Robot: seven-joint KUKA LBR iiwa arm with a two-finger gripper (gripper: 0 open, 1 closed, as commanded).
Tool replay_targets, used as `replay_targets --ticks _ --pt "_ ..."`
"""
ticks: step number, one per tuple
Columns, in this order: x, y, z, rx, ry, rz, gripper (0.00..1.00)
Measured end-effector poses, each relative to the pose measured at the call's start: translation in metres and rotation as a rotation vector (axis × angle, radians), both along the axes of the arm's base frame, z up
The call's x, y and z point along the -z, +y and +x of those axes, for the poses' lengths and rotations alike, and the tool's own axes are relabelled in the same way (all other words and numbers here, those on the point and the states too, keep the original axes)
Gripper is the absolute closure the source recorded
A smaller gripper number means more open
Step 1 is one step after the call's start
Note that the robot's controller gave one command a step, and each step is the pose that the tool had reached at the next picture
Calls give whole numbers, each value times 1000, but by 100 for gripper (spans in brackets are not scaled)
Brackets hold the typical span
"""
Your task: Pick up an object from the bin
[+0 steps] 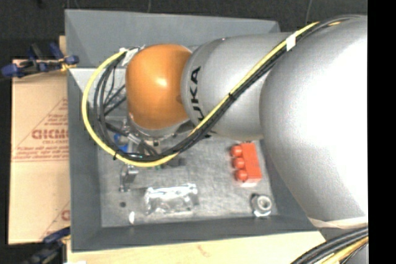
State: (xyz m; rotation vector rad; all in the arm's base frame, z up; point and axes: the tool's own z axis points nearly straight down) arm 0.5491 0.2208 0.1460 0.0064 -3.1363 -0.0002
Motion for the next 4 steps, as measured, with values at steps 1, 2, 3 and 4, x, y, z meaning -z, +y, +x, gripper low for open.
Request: replay_targets --ticks 1,2,3,4 --pt "73 -56 64 -129 -18 4 0" --pt "71 -177 40 -87 -21 2 0" --pt "68 -149 -18 -408 -51 -2 0" --pt "30 -115 -40 -462 -45 -2 0"
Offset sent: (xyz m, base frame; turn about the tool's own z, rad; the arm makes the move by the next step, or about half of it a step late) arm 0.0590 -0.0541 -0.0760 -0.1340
